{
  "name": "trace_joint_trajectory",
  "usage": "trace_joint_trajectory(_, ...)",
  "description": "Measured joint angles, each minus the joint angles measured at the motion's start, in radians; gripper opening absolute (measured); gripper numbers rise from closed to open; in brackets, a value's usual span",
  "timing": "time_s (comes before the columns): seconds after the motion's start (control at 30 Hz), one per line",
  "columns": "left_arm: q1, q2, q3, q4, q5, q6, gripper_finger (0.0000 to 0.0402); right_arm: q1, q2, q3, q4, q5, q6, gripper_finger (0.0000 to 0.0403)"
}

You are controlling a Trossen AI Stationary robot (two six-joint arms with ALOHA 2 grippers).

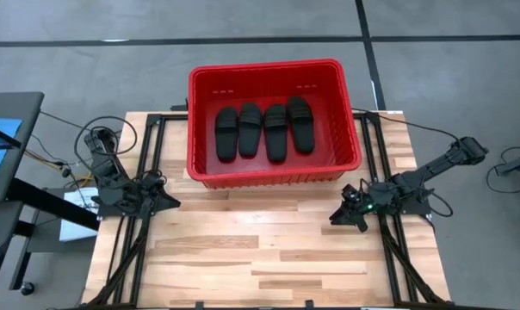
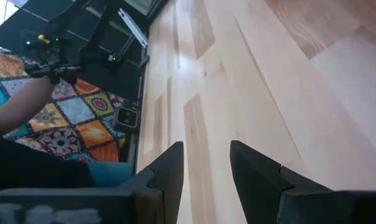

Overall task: Pick and place slides into bin
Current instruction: Return to Home Position

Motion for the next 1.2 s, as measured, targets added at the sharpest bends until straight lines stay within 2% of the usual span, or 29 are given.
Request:
trace_joint_trajectory(0.1,0.0,0.0,0.0,0.0,0.0,-0.048,0.0041,0.0,0.0,0.0,0.0,0.0,0.0,0.0123)
trace_joint_trajectory(0.2,0.0,0.0,0.0,0.0,0.002,-0.034,0.0041,0.0,0.0,0.0,0.0,0.0,0.0,0.0123)
trace_joint_trajectory(0.47,0.0,0.0,0.0,0.001,0.097,0.005,0.0041,0.0,0.0,0.0,0.0,0.003,0.0,0.0123)
trace_joint_trajectory(0.7,0.0,0.0,0.0,0.0,0.097,0.075,0.0041,0.0,0.0,-0.001,0.0,0.003,0.0,0.0123)
trace_joint_trajectory(1.2,0.0,0.0,0.0,-0.001,0.096,0.083,0.0041,0.0,0.0,-0.001,0.0,0.003,0.0,0.0123)
